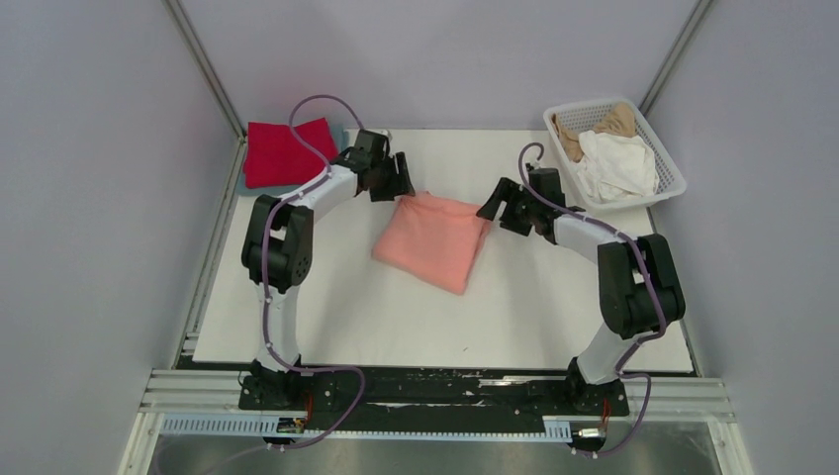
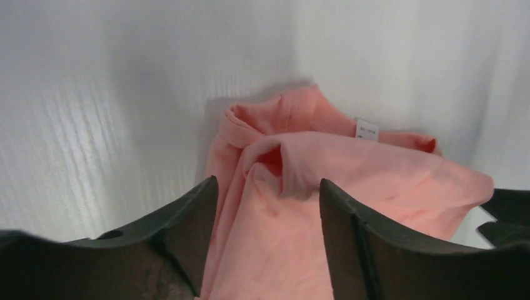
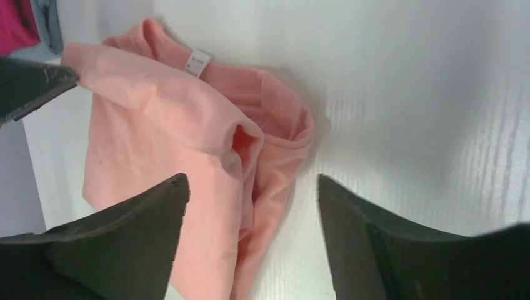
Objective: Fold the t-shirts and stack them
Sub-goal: Fold the long partially folded tshirt into a neat square
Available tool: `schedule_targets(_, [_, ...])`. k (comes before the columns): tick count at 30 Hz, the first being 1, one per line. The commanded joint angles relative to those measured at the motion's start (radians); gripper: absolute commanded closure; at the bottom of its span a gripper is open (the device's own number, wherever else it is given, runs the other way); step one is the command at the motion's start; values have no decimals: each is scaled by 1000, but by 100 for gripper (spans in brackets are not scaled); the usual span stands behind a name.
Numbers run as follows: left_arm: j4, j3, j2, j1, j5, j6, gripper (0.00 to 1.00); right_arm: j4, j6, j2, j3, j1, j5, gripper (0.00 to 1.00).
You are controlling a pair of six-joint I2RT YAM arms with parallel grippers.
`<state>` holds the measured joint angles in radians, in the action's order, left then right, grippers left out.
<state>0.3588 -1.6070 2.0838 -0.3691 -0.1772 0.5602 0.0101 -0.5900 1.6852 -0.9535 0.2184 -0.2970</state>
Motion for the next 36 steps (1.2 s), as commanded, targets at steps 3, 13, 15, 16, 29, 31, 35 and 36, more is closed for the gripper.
schedule_targets(3, [-18,-26,-94,19,-31,-44,1,62,102,-58,-113,16,20,6])
schedule_targets(13, [-159,118,-231,-10,-272,-2,0,-202,-33,-125,20,83,-232,0])
schedule_targets(15, [-156,95,-187,-14,-327,15,0,-228,-52,-71,1,83,-231,0])
schedule_targets(16, [-165,90,-157,-14,-346,22,0,-235,-51,-47,-10,84,-214,0])
schedule_targets(29, [-95,-146,137,-13,-283,15,0,-120,83,208,-178,69,-85,0])
schedule_targets(31, [-46,-181,174,-12,-217,5,0,-82,107,245,-205,69,-76,0])
schedule_targets(35, [20,-195,210,-13,-181,-1,0,-62,123,301,-214,70,-58,0])
schedule_targets(36, [18,-157,205,-12,-180,9,0,-62,124,313,-217,69,-54,0])
